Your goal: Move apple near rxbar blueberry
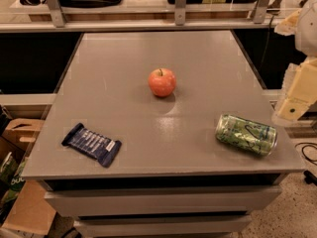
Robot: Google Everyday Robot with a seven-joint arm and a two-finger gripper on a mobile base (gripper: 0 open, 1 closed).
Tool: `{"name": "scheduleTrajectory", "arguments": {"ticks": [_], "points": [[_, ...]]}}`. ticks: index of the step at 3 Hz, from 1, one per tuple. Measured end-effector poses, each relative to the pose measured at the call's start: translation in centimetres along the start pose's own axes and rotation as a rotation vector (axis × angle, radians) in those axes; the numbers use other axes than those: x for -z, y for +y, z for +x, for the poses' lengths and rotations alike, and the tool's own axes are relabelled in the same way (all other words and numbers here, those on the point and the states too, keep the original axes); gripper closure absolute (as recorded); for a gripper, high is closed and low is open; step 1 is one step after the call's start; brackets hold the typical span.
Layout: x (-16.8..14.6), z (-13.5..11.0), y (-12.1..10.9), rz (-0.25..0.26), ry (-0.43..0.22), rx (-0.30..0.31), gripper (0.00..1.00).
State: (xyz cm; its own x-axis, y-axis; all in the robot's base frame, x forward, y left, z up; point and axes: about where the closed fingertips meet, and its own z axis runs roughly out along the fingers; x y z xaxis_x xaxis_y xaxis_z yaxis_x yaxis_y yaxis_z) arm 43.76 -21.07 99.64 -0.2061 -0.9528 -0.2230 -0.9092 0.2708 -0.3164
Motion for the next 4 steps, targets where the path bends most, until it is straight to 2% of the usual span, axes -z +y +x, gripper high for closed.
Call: {"name": "scheduleTrajectory", "arguments": {"ticks": [1, 2, 3, 4], "points": [[0.0, 0.0, 0.0, 0.000, 0.000, 0.000, 0.00], [-0.5, -1.0, -0.4, -0.012, -0.048, 0.058, 0.00], [-1.9, -3.4, -1.5, -0.030, -0.135, 0.162, 0.00], [-3.3, -5.8, -2.4, -0.041, -0.200, 0.296, 0.00]]}}
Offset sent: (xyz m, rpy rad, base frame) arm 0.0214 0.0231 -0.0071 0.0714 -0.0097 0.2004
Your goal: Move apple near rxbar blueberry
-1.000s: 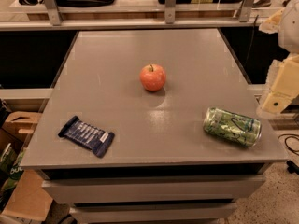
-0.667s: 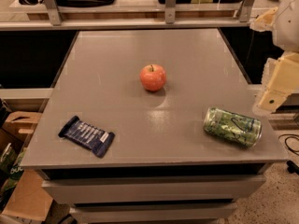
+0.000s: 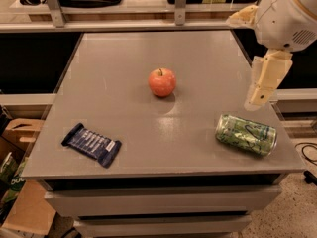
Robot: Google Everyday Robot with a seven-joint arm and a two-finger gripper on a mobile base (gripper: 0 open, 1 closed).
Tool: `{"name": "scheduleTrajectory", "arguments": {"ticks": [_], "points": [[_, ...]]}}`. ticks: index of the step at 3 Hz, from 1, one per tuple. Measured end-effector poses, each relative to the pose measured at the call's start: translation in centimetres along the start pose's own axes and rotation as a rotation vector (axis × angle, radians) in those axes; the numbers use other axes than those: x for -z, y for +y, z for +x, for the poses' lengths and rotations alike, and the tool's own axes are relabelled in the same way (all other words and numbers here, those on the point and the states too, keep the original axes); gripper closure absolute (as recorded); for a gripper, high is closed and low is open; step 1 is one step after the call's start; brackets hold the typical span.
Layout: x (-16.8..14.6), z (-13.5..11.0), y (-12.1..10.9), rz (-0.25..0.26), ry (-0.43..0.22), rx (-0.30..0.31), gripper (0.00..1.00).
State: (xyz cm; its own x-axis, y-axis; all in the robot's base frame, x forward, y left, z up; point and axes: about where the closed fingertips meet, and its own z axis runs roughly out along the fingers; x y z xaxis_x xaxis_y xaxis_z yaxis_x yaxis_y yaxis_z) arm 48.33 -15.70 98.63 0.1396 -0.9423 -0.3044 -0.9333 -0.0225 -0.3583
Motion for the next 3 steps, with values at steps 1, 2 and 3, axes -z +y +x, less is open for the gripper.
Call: {"name": "scheduleTrajectory", "arguments": {"ticks": [1, 2, 3], "points": [[0.0, 0.0, 0.0, 0.000, 0.000, 0.000, 0.00], [-0.4, -0.4, -0.4, -0.009, -0.016, 0.077, 0.00], [-1.9, -1.3, -1.4, -0.026, -0.048, 0.268, 0.00]]}}
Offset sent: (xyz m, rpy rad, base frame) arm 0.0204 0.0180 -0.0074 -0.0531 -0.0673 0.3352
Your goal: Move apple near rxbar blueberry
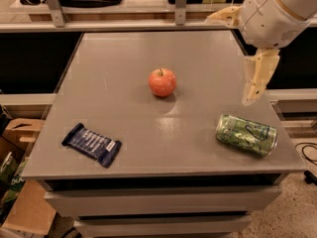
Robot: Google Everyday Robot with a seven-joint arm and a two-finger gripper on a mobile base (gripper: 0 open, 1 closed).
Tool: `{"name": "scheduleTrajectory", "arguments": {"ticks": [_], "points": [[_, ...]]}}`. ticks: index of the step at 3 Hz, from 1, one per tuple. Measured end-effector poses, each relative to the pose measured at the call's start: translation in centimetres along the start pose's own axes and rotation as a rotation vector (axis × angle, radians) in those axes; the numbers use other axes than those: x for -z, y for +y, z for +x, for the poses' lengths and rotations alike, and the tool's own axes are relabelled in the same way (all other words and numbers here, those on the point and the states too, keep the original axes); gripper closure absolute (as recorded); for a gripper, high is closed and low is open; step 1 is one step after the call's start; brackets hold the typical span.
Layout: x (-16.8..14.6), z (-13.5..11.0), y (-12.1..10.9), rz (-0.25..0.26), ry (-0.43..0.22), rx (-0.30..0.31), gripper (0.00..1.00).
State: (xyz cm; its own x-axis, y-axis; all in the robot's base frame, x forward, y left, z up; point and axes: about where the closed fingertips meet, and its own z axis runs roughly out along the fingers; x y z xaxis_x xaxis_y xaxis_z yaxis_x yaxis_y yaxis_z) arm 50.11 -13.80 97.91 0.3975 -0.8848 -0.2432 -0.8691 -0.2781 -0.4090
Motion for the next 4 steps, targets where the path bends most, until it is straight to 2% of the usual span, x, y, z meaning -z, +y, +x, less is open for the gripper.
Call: {"name": "scheduleTrajectory", "arguments": {"ticks": [1, 2, 3, 4], "points": [[-1.4, -0.7, -1.2, -0.009, -0.012, 0.158, 0.00], [-2.4, -1.6, -2.7, -0.004, -0.007, 0.278, 0.00], [-3.3, -2.7, -3.8, -0.004, 0.002, 0.386, 0.00], [-4.3, -3.6, -4.6, -0.022, 0.000, 0.463, 0.00]]}}
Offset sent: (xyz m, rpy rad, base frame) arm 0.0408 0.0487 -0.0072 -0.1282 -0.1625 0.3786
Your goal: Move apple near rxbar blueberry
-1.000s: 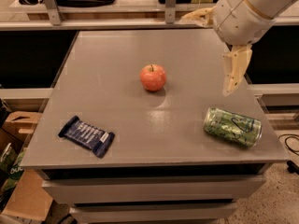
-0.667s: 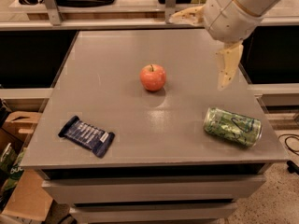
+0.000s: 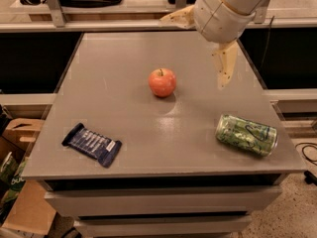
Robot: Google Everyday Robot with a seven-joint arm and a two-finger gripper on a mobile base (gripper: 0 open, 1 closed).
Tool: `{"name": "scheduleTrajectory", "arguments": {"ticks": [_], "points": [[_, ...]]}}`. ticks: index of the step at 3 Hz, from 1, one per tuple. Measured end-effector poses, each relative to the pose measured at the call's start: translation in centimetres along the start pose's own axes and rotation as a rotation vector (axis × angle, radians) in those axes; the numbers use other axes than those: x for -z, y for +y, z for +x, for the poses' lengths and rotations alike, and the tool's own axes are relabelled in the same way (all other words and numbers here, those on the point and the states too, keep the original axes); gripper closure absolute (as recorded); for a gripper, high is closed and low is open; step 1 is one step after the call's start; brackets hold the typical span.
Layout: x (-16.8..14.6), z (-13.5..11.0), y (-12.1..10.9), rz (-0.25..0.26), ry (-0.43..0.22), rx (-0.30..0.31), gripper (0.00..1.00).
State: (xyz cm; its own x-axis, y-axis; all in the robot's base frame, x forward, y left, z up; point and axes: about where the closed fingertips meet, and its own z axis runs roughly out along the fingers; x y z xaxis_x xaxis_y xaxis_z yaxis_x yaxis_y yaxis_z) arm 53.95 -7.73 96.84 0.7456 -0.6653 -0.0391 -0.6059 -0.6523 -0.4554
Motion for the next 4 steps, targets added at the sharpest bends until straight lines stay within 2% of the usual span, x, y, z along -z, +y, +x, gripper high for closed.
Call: {"name": "scheduleTrajectory", "arguments": {"ticks": [2, 4], "points": [[-3.7, -1.1, -0.7, -0.082, -0.011, 0.097, 0.00], [-7.4, -0.1, -1.7, -0.136, 0.048, 0.080, 0.00]]}}
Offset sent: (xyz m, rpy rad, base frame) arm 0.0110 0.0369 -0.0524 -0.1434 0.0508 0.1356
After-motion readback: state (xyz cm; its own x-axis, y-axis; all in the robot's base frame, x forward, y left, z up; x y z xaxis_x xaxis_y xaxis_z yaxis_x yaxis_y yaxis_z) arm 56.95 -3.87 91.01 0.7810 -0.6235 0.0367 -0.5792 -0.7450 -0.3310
